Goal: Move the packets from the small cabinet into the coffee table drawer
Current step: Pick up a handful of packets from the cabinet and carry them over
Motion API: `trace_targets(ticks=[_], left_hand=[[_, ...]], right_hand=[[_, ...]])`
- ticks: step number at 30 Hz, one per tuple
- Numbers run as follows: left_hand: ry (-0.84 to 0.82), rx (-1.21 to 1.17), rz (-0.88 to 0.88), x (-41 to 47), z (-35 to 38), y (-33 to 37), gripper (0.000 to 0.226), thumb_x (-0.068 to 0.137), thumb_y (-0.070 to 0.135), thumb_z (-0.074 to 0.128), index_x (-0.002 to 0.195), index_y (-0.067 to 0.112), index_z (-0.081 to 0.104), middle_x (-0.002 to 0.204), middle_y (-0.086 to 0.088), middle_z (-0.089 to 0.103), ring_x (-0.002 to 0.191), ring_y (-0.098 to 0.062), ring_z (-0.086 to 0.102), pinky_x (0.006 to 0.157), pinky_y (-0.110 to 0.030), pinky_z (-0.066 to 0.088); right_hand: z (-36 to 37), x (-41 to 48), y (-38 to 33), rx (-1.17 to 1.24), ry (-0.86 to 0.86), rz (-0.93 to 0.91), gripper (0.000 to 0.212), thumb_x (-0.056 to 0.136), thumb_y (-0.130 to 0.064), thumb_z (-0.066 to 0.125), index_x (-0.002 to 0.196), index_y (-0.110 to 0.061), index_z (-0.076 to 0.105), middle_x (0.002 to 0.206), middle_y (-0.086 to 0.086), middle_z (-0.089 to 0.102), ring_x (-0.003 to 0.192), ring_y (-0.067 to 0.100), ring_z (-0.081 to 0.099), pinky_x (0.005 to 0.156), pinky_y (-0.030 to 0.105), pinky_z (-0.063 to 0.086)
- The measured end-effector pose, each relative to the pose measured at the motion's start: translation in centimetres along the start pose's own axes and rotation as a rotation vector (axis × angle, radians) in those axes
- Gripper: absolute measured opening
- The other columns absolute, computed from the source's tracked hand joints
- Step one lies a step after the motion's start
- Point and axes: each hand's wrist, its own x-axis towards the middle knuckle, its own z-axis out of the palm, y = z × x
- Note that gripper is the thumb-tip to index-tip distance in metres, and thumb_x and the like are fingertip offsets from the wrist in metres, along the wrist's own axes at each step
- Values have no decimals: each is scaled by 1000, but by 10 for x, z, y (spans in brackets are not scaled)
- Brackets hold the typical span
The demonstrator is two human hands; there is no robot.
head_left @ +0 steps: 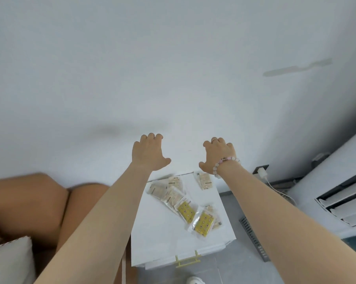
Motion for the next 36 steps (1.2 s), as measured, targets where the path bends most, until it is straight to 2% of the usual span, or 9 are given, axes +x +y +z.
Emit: trace_targets(ticks=[8, 11, 14, 18, 21, 24, 29, 32, 36], left_hand=[[-199, -32, 12, 42, 91, 8, 68, 81, 44, 62, 138, 18, 35, 131, -1, 44, 121, -22, 41, 90, -31, 37], [-265, -105, -34, 52, 135, 7, 67, 81, 44, 64, 136, 18, 37, 129, -1, 45, 121, -22, 41, 89, -30, 36], [-367, -187, -106, 51, 185, 7, 64, 80, 42, 64, 134, 18, 40, 129, -1, 46, 122, -23, 40, 91, -32, 37], [-498, -258, -209, 45, 252, 4, 72, 80, 44, 66, 140, 20, 35, 139, -4, 40, 130, -25, 36, 96, -35, 37], [-515, -195, -257, 37, 291, 4, 79, 81, 45, 66, 141, 12, 28, 139, -8, 36, 124, -29, 41, 88, -35, 41], [-509, -183, -364, 33, 324, 8, 92, 76, 47, 72, 141, 6, 22, 136, -11, 34, 118, -29, 45, 83, -34, 42], [-558, -398, -573, 37, 368, 20, 123, 62, 51, 82, 149, 10, 5, 145, -13, 22, 126, -30, 39, 92, -40, 43], [-553, -504, -611, 39, 385, 28, 135, 57, 50, 86, 151, 13, -3, 153, -13, 11, 134, -30, 32, 100, -43, 39], [-523, -470, -623, 35, 394, 38, 139, 54, 52, 86, 150, 11, -5, 155, -14, 8, 138, -29, 26, 103, -42, 37]], right_hand=[[93, 30, 32, 41, -229, 96, 50, 89, -44, 48, 130, -17, 42, 130, 5, 45, 120, 20, 41, 90, 31, 37], [141, 29, 37, 55, -347, 151, 49, 88, -44, 48, 128, -15, 43, 128, 5, 47, 120, 21, 42, 87, 31, 39], [190, 23, 39, 57, -480, 206, 55, 89, -46, 49, 133, -14, 40, 134, 7, 43, 126, 22, 39, 94, 34, 39], [253, 15, 35, 148, -591, 364, 65, 86, -49, 55, 138, -15, 35, 137, 8, 39, 128, 24, 38, 96, 35, 40], [295, 10, 30, 356, -651, 564, 80, 79, -55, 64, 139, -14, 32, 137, 10, 37, 129, 26, 37, 99, 40, 40], [331, 6, 21, 523, -654, 728, 98, 70, -57, 73, 144, -12, 28, 141, 11, 34, 132, 26, 37, 100, 41, 41], [365, 11, 1, 498, -632, 791, 111, 58, -65, 77, 141, -12, 26, 138, 9, 32, 130, 24, 35, 98, 42, 41], [379, 17, -7, 448, -578, 818, 114, 52, -67, 79, 138, -12, 27, 135, 8, 31, 126, 24, 34, 97, 41, 41], [389, 22, -13, 422, -512, 843, 114, 53, -62, 81, 138, -11, 27, 137, 9, 31, 126, 25, 34, 96, 38, 40]])
